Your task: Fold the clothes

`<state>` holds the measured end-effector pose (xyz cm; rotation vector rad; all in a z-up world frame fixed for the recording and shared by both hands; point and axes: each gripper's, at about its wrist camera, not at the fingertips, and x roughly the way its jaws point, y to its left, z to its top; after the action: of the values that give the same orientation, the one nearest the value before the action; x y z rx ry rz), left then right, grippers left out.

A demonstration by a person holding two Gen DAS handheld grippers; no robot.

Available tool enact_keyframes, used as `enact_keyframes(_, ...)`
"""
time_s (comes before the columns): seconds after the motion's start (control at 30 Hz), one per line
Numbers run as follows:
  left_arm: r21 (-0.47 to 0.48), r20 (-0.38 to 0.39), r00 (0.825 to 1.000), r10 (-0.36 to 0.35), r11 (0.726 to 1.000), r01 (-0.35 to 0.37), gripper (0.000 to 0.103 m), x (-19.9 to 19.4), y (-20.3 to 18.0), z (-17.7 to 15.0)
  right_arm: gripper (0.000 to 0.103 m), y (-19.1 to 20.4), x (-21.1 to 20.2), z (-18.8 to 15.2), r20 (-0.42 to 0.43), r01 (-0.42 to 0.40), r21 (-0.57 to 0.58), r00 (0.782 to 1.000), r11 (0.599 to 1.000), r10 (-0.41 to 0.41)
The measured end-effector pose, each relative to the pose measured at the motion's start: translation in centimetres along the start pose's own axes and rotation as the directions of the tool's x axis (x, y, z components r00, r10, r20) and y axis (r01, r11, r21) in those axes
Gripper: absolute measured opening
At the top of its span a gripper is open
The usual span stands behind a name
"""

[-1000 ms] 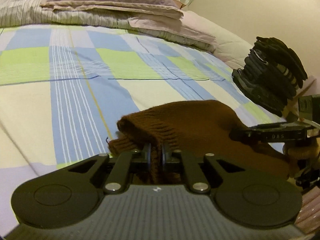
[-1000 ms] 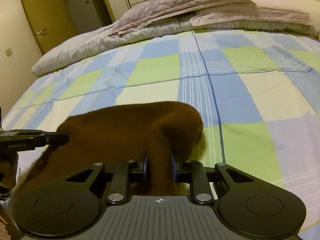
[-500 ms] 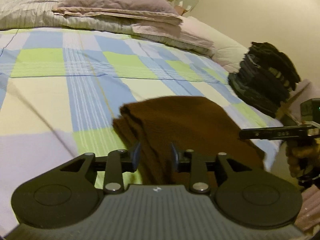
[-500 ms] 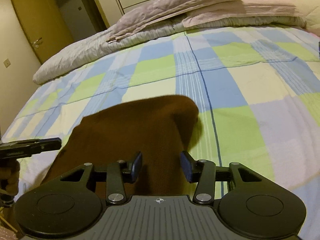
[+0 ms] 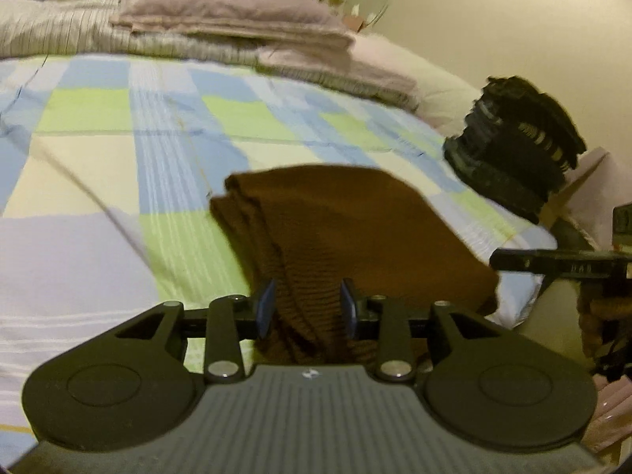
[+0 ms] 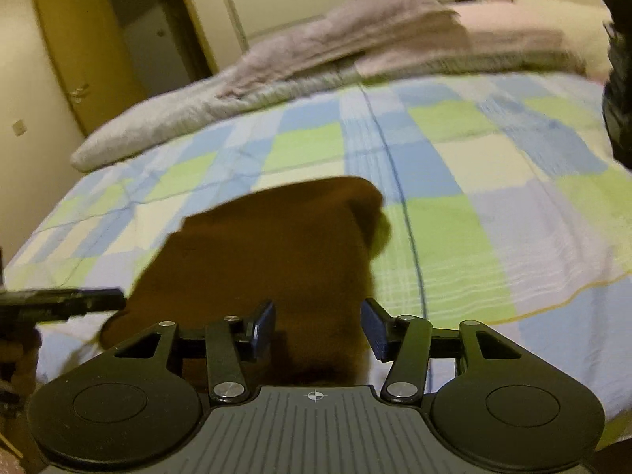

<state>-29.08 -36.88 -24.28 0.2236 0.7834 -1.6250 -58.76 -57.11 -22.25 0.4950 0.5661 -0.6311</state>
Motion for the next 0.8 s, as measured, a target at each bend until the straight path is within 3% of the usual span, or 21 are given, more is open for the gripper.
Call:
enact_keyframes(0.1,0.037,-0.007,1.0,-0.022,0.999,0.022,0.029,0.2,-1.1,-0.6,0.052,0.7,-1.0,-0.7,0.024,-0.008,-0.029,1.0,1.0,0.008)
enact_keyframes(0.2,0.075,-0.084,0.996,0.012,0.997,-0.005,0.029,2.2,-1.7,-1.9,0.052,1.2,0.6,-2.0,-0.027,0.026,-0.075,0.999,0.997,-0.028)
enact_keyframes(0.33,0.057,-0.06,0.998,0.009,0.998,-0.005,0.029,1.8,-1.5,-2.1,0.052,0.9,0.3,-1.8,-0.019,0.031,-0.052,0.999,0.998,-0.032)
enact_keyframes(0.47,0.145,-0.026,0.999,0.021,0.989,-0.017,0.029,0.4,-2.2,-2.0,0.052,0.5,-1.0,-1.5,0.01,0.043,-0.032,0.999,0.999,-0.042)
enact_keyframes(0.63,0.329,0.006,1.0,0.006,0.944,-0.008,0.031,-0.9,-4.5,-3.1,0.052,0.1,-0.3,-3.3,-0.066,0.085,-0.068,0.994,0.994,-0.089)
enact_keyframes(0.8,0.472,0.011,1.0,-0.008,0.882,0.002,0.04,0.6,-7.8,-3.7,0.057,-0.7,1.3,-4.1,-0.061,0.066,0.033,0.996,0.997,-0.064)
